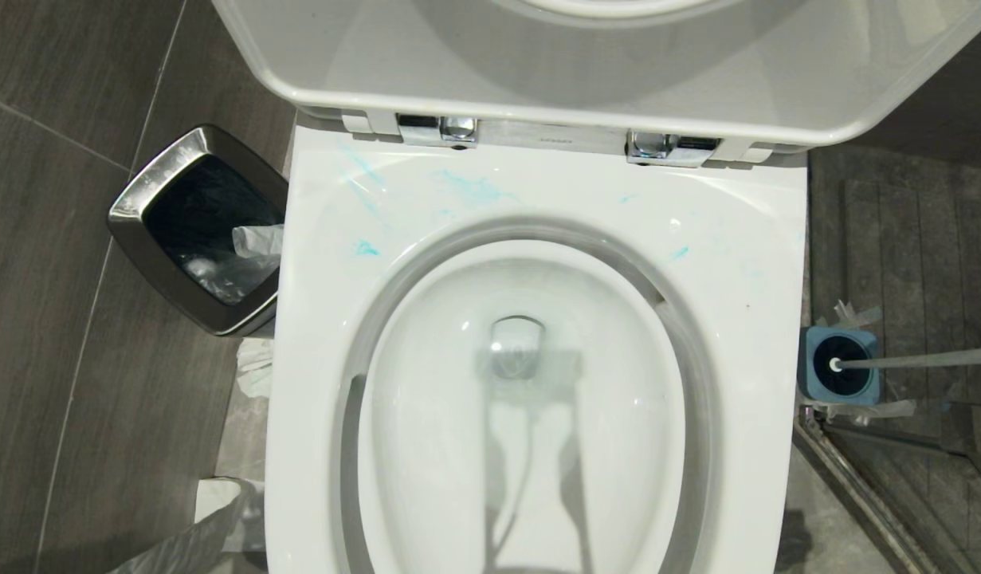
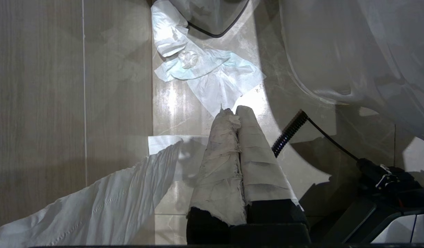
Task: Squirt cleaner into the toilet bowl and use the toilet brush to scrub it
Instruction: Pour in the cleaning agent
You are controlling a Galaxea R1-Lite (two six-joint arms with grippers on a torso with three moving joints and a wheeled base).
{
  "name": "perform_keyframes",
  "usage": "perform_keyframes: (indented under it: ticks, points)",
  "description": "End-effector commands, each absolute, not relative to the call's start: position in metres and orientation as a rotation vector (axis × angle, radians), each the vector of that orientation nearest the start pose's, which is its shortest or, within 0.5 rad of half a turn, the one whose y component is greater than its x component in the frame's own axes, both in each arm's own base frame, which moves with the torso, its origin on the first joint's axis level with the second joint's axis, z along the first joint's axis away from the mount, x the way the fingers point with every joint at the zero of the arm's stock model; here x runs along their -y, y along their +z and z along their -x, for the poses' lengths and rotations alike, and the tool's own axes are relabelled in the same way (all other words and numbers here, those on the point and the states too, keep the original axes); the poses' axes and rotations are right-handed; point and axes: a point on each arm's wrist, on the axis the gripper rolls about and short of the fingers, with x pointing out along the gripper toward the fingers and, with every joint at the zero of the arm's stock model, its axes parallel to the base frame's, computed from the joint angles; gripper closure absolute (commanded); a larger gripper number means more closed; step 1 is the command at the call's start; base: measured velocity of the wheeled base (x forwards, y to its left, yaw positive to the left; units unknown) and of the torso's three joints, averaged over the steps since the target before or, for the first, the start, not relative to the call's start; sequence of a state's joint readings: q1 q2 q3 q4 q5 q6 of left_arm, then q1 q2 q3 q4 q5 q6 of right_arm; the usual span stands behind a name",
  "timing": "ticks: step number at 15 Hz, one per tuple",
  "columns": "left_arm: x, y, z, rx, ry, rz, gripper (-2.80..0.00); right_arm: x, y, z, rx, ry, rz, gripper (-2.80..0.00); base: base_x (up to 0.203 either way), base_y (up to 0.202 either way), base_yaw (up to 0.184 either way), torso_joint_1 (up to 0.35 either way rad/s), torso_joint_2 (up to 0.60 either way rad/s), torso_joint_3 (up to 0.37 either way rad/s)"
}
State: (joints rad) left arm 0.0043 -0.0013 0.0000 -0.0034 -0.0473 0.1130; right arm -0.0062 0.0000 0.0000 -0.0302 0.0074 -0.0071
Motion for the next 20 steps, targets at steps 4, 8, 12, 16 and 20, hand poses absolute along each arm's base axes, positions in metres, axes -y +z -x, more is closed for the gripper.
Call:
perform_keyframes:
  ticks: [4,8,12,16,20]
  points:
    - [0.0012,0.0737,0.0222,-0.002,-0.043,-0.113,0.00,-0.0003,0.0752,0.0220,0.020,0.002,0.007,0.00,0.000,0.000,0.000,0.000,0.00,0.000]
    - [0.0012,0.0738,0.0222,-0.001,-0.043,-0.113,0.00,-0.0003,0.0752,0.0220,0.020,0.001,0.006,0.00,0.000,0.000,0.000,0.000,0.00,0.000]
    - [0.0012,0.0737,0.0222,-0.002,-0.043,-0.113,0.00,-0.0003,0.0752,0.0220,0.020,0.001,0.006,0.00,0.000,0.000,0.000,0.000,0.00,0.000]
    - [0.0012,0.0737,0.0222,-0.002,-0.043,-0.113,0.00,-0.0003,0.0752,0.0220,0.020,0.002,0.006,0.00,0.000,0.000,0.000,0.000,0.00,0.000]
    - [0.0012,0.0738,0.0222,-0.001,-0.043,-0.113,0.00,-0.0003,0.0752,0.0220,0.020,0.001,0.006,0.00,0.000,0.000,0.000,0.000,0.00,0.000]
